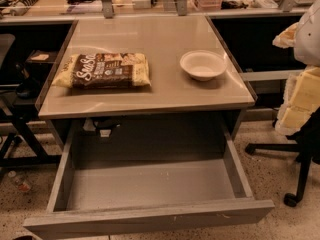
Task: Close top drawer
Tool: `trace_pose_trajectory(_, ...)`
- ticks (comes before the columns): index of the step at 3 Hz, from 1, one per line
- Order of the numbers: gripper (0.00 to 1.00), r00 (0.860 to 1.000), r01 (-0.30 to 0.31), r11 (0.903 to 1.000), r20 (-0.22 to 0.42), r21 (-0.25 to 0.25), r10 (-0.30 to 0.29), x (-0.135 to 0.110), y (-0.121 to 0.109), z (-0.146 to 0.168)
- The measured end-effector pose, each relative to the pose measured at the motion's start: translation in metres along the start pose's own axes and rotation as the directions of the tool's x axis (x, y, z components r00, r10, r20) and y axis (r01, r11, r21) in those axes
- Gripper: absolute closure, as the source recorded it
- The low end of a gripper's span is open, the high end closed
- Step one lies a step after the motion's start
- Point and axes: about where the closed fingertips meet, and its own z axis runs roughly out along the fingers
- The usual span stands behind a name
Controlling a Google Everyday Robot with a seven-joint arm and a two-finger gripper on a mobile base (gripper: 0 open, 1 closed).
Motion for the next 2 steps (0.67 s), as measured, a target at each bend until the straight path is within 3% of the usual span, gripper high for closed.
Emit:
trace_pose_trajectory(1, 0.00, 1.000, 0.000, 1.0000, 0.000, 0.000, 0.000, 0.0000, 0.0000, 0.0000)
trace_pose_trajectory(2, 0.19, 1.000, 0.000, 1.0000, 0.000, 0.000, 0.000, 0.0000, 0.0000, 0.0000)
